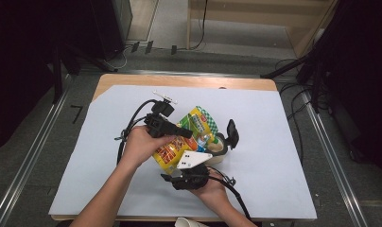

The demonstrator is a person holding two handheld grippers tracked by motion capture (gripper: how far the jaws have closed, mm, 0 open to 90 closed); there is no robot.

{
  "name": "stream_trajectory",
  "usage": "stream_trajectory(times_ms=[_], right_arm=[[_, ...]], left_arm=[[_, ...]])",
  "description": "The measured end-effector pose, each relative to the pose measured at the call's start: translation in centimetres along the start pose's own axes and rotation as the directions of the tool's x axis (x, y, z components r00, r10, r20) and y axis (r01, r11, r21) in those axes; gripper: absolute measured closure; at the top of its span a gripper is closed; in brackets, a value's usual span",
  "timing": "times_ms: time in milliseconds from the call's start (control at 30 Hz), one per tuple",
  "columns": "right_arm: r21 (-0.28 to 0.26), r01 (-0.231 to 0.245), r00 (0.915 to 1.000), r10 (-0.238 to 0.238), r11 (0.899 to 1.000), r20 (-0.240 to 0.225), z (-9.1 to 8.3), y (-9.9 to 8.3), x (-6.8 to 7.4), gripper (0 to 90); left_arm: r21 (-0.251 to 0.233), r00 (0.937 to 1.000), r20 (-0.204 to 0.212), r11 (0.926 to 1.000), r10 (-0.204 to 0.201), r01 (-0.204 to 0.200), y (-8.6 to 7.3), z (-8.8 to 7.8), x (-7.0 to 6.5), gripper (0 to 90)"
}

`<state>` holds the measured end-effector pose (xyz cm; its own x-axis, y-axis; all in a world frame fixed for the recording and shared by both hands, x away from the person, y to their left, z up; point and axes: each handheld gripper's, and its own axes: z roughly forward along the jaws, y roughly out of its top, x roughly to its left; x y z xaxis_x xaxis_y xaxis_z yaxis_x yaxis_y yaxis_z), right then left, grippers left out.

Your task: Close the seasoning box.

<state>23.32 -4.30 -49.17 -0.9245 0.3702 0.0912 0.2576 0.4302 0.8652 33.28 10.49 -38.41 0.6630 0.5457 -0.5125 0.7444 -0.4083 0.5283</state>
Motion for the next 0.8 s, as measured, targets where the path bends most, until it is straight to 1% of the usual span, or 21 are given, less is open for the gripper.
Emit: stream_trajectory(times_ms=[100, 200, 233, 267, 333, 367, 467, 533, 667, 700, 800], right_arm=[[0.000, -0.014, 0.9998, 0.014, 1.000, -0.015, 0.1, -0.1, -0.2, 49.3], [0.001, -0.013, 0.9997, 0.013, 1.000, -0.021, 0.1, -0.1, -0.2, 48.4], [0.002, -0.012, 0.9996, 0.012, 1.000, -0.026, 0.1, -0.1, -0.2, 47.6], [0.002, -0.012, 0.9996, 0.012, 1.000, -0.026, 0.1, -0.1, -0.2, 47.6], [-0.001, -0.016, 0.9996, 0.016, 1.000, -0.023, 0.0, -0.1, -0.2, 47.2], [0.002, -0.026, 0.9994, 0.026, 1.000, -0.022, -0.1, 0.0, -0.2, 46.1], [-0.002, -0.032, 0.9993, 0.032, 0.999, -0.018, -0.1, 0.0, -0.3, 45.5], [-0.002, -0.046, 0.9989, 0.046, 0.999, -0.014, -0.3, 0.0, -0.4, 44.6], [0.005, -0.056, 0.9984, 0.056, 0.998, -0.002, -0.4, -0.1, -0.7, 43.5], [0.002, -0.062, 0.9981, 0.062, 0.998, 0.001, -0.4, -0.1, -0.8, 43.5], [0.005, -0.057, 0.9984, 0.057, 0.998, 0.003, -0.3, -0.1, -0.7, 43.4]], left_arm=[[0.002, 1.0000, -0.002, 1.0000, 0.004, -0.004, 0.0, 0.2, 0.0, 85.3], [0.000, 0.9999, -0.006, 0.9999, 0.012, -0.012, 0.0, 0.1, 0.0, 87.3], [0.002, 0.9993, -0.008, 0.9994, 0.036, -0.036, -0.1, -0.1, 0.1, 88.5], [0.002, 0.9993, -0.008, 0.9994, 0.036, -0.036, -0.1, -0.1, 0.1, 89.0], [0.009, 0.9994, 0.013, 0.9995, 0.032, -0.032, -0.3, -0.4, 0.4, 89.3], [0.007, 0.9995, 0.012, 0.9995, 0.030, -0.030, -0.3, -0.5, 0.5, 89.3], [-0.001, 0.9996, 0.020, 0.9998, 0.020, -0.020, -0.3, -0.8, 0.7, 89.2], [-0.018, 0.9994, 0.032, 0.9998, 0.013, -0.012, -0.4, -1.2, 0.9, 89.3], [-0.027, 0.9993, 0.033, 0.9994, 0.020, -0.020, -0.5, -1.6, 1.0, 90.0], [-0.025, 0.9991, 0.029, 0.9992, 0.032, -0.031, -0.5, -1.6, 0.9, 90.0], [-0.028, 0.9989, 0.033, 0.9991, 0.034, -0.033, -0.6, -1.7, 1.0, 90.0]])
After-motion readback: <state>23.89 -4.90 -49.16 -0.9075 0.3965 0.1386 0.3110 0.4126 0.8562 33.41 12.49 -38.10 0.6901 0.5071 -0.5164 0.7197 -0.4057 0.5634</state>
